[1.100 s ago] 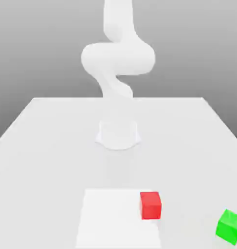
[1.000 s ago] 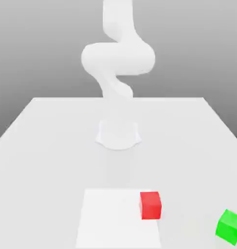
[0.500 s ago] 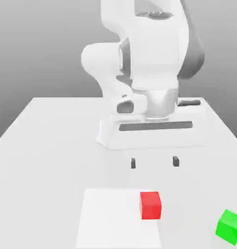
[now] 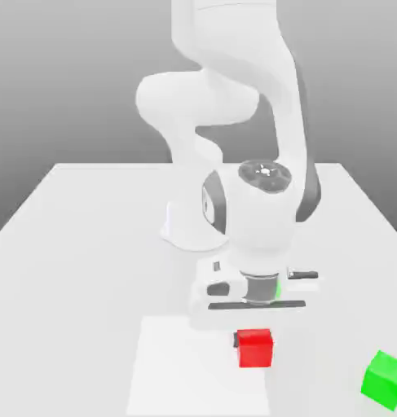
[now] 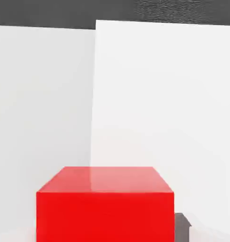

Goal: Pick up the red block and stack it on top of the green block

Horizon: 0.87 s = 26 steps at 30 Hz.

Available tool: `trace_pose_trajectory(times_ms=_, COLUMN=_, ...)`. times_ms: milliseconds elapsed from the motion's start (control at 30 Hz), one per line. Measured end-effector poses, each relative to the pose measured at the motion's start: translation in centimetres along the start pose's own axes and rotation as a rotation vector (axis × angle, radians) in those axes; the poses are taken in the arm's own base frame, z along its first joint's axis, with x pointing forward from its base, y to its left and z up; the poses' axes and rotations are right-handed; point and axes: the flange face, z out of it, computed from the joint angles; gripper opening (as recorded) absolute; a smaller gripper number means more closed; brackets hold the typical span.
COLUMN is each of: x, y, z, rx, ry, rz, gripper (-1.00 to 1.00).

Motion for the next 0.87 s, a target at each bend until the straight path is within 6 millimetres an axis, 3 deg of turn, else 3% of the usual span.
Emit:
trace_pose_trajectory(times_ms=67, x=0.0, y=-0.1, z=-1.0, rx=0.000, ry=0.000, rz=0.000, gripper=-1.00)
trace_pose_trajectory(times_ms=233, x=0.0, y=-0.2, z=-5.8, rx=-0.001, ry=0.000, rz=-0.007, gripper=-1.00)
trace_pose_trajectory(times_ms=433, x=-2.9, y=-8.6, z=-8.1, rx=-0.007, ry=0.003, rz=-0.344, gripper=-1.00)
trace_pose_trajectory(times_ms=600, x=-7.4, y=-16.1, z=-9.7, rx=-0.003, ry=0.000, rz=-0.655, gripper=-1.00)
trace_pose_trajectory(times_ms=667, x=-8.5, y=-17.7, z=-8.8, rx=-0.001, ry=-0.002, rz=-0.722, gripper=-1.00)
trace_pose_trajectory(times_ms=733, x=-8.8, y=-18.1, z=-6.2, rx=0.000, ry=-0.002, rz=-0.739, gripper=-1.00)
trace_pose_trajectory(times_ms=767, x=-8.9, y=-18.2, z=-4.8, rx=0.000, ry=-0.002, rz=-0.742, gripper=1.00)
trace_pose_trajectory(times_ms=867, x=-8.9, y=-18.2, z=-4.8, rx=0.000, ry=-0.002, rz=-0.742, gripper=1.00)
